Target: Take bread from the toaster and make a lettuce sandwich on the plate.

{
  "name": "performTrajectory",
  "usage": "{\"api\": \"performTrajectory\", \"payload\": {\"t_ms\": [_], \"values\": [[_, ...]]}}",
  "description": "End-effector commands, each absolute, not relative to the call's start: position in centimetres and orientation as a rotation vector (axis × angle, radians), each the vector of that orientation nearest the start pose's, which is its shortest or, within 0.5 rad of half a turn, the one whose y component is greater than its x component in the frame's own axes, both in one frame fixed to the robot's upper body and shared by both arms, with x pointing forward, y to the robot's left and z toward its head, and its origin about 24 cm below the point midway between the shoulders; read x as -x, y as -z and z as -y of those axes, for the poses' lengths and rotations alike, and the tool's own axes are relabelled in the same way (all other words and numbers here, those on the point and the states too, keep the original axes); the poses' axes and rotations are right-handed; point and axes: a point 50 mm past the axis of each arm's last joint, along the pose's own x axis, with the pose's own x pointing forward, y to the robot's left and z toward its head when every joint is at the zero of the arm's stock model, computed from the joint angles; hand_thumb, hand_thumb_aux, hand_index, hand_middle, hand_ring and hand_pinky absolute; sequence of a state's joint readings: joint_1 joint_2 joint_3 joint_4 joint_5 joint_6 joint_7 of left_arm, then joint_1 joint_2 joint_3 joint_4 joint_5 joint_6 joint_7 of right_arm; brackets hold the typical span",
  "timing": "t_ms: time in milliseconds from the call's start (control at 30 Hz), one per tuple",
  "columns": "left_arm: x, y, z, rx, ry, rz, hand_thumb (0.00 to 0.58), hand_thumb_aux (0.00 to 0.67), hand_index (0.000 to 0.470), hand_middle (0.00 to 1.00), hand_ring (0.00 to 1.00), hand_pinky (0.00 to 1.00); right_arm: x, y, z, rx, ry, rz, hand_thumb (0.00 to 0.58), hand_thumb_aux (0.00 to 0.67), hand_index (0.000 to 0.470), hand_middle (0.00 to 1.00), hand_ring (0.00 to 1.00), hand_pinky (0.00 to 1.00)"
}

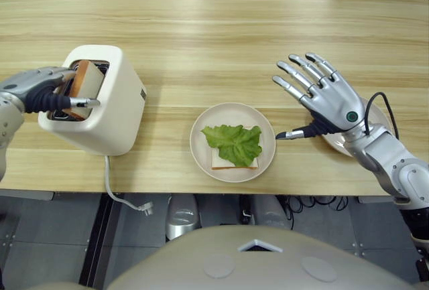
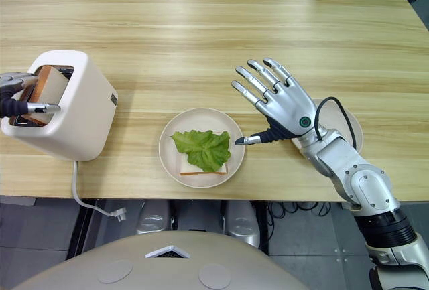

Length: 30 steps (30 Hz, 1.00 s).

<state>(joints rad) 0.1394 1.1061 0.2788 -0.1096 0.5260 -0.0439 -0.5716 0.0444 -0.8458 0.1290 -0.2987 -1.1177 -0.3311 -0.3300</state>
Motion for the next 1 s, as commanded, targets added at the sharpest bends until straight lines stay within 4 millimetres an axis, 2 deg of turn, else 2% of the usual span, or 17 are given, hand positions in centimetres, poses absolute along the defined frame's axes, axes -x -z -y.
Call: {"api": "performTrajectory", "payload": {"t_ms": [33, 500, 533, 567, 600, 833, 1000], "values": [[-22.8, -16.4, -33.3, -1.604, 0.304, -0.366, 0.58, 0.67, 0.46, 0.0, 0.0, 0.0, -22.4, -12.9, 19.6, 1.767, -0.222, 0.835, 0.0, 0.0, 0.0, 0.0, 0.0, 0.0], [-24.4, -19.8, -32.5, -1.518, 0.23, -0.156, 0.58, 0.67, 0.46, 0.0, 0.0, 0.0, -22.5, -11.9, 19.6, 1.759, -0.226, 0.813, 0.0, 0.0, 0.0, 0.0, 0.0, 0.0], [-24.6, -20.1, -32.4, -1.496, 0.225, -0.138, 0.58, 0.67, 0.46, 0.33, 0.33, 0.33, -22.5, -11.8, 19.6, 1.758, -0.226, 0.813, 0.0, 0.0, 0.0, 0.0, 0.0, 0.0], [-24.8, -20.6, -32.4, -1.487, 0.218, -0.127, 0.58, 0.67, 0.46, 0.33, 0.33, 0.33, -22.5, -11.8, 19.6, 1.758, -0.227, 0.813, 0.0, 0.0, 0.0, 0.0, 0.0, 0.0], [-25.0, -21.2, -32.5, -1.488, 0.208, -0.119, 0.58, 0.67, 0.46, 1.0, 1.0, 1.0, -22.5, -11.8, 19.6, 1.758, -0.227, 0.812, 0.0, 0.0, 0.0, 0.0, 0.0, 0.0], [-26.3, -27.0, -32.1, -1.487, 0.17, -0.003, 0.58, 0.67, 0.46, 1.0, 1.0, 1.0, -22.6, -11.8, 19.6, 1.763, -0.221, 0.81, 0.0, 0.0, 0.0, 0.0, 0.0, 0.0], [-26.9, -28.9, -30.5, -1.424, 0.229, 0.088, 0.58, 0.67, 0.46, 1.0, 1.0, 1.0, -22.8, -11.7, 19.5, 1.762, -0.221, 0.812, 0.0, 0.0, 0.0, 0.0, 0.0, 0.0]]}}
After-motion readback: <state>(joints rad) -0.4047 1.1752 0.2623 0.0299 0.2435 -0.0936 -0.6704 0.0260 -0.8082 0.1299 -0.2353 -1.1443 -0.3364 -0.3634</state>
